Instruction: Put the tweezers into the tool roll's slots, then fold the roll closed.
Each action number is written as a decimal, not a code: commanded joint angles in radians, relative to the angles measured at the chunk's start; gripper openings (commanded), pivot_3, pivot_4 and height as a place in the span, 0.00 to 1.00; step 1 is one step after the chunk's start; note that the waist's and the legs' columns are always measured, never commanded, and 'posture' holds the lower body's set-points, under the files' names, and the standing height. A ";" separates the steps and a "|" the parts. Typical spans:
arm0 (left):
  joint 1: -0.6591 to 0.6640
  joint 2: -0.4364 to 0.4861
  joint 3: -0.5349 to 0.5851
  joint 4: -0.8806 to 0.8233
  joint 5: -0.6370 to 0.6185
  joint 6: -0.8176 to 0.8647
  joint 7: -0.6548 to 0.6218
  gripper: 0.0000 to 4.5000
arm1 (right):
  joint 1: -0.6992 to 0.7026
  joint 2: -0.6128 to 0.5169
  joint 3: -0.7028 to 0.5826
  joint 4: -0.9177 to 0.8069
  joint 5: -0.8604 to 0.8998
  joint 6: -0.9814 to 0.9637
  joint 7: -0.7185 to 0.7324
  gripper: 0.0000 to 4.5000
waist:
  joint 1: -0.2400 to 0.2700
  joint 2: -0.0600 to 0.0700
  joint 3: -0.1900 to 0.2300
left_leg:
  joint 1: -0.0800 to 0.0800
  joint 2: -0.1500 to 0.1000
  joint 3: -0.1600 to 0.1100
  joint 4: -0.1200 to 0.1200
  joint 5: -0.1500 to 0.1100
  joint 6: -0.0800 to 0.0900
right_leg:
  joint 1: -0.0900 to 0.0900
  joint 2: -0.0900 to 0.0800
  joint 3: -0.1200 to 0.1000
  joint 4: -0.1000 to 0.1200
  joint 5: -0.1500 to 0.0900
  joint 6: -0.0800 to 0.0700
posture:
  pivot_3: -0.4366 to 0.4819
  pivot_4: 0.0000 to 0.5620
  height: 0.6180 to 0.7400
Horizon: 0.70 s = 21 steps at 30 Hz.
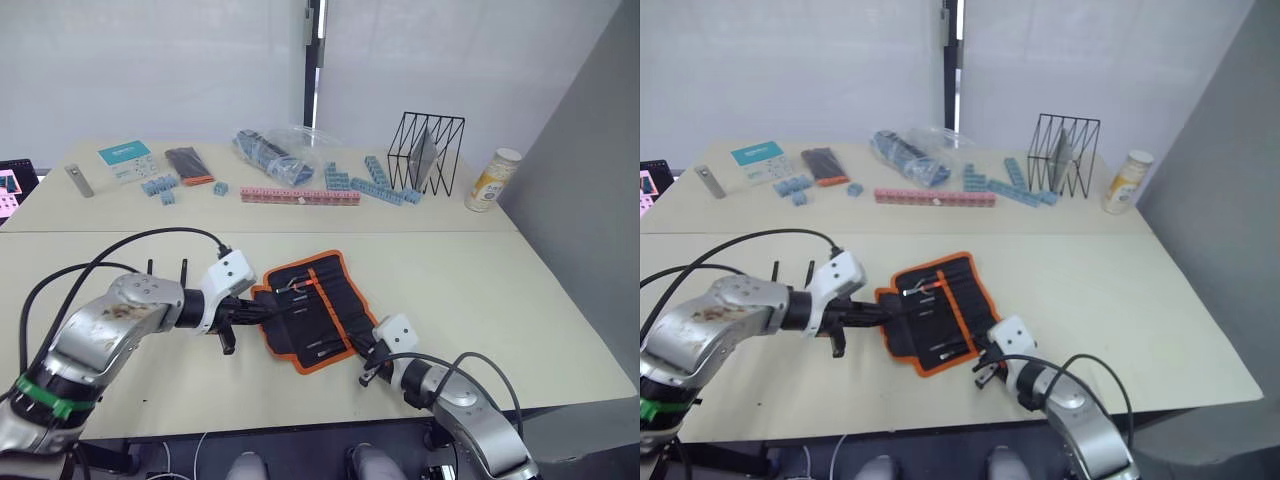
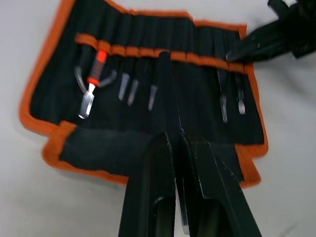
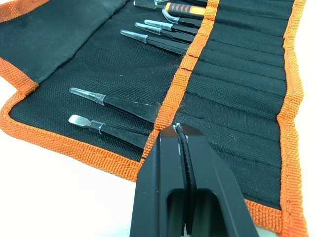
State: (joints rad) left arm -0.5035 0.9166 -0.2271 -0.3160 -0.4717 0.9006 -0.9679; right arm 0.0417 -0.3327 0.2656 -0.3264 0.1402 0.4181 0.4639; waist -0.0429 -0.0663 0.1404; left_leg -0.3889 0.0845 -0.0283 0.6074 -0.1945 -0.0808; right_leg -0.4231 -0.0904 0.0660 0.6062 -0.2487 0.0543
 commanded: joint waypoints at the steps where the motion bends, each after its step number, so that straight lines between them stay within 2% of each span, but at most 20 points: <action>1: -0.092 0.001 -0.081 0.017 0.041 0.019 -0.059 0.01 | 0.049 -0.011 0.033 0.118 -0.041 0.096 -0.022 0.00 | -0.001 0.000 0.000 | 0.000 0.000 0.000 0.000 0.000 0.000 | 0.000 0.000 0.000 0.000 0.000 0.000 | 0.48 0.27 0.81; 8: -0.180 -0.025 -0.218 0.073 0.141 0.021 -0.091 0.01 | 0.055 -0.008 0.031 0.109 -0.042 0.102 -0.036 0.00 | -0.002 0.000 0.000 | -0.001 0.000 0.000 0.000 0.000 0.000 | 0.000 0.001 0.000 -0.002 0.000 0.000 | 0.48 0.27 0.81; 12: -0.226 -0.074 -0.246 0.096 0.176 0.040 -0.078 0.01 | 0.065 -0.007 0.032 0.101 -0.041 0.102 -0.041 0.00 | 0.002 0.000 0.001 | -0.001 0.000 0.000 0.000 0.000 0.000 | 0.001 0.000 0.000 -0.002 0.000 0.000 | 0.48 0.27 0.81; 21: -0.279 -0.118 -0.324 0.104 0.278 0.036 -0.075 0.01 | 0.083 0.002 0.035 0.086 -0.038 0.108 -0.058 0.00 | 0.002 0.002 0.002 | -0.001 0.000 0.000 0.000 0.001 0.001 | 0.001 0.001 0.001 -0.001 0.000 0.000 | 0.48 0.27 0.81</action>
State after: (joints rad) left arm -0.7540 0.8065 -0.5490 -0.2006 -0.2119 0.9379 -1.0419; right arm 0.0696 -0.3210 0.2678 -0.3514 0.1402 0.4181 0.4282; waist -0.0408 -0.0647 0.1421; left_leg -0.3903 0.0842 -0.0286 0.6076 -0.1939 -0.0798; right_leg -0.4219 -0.0893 0.0668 0.6054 -0.2486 0.0545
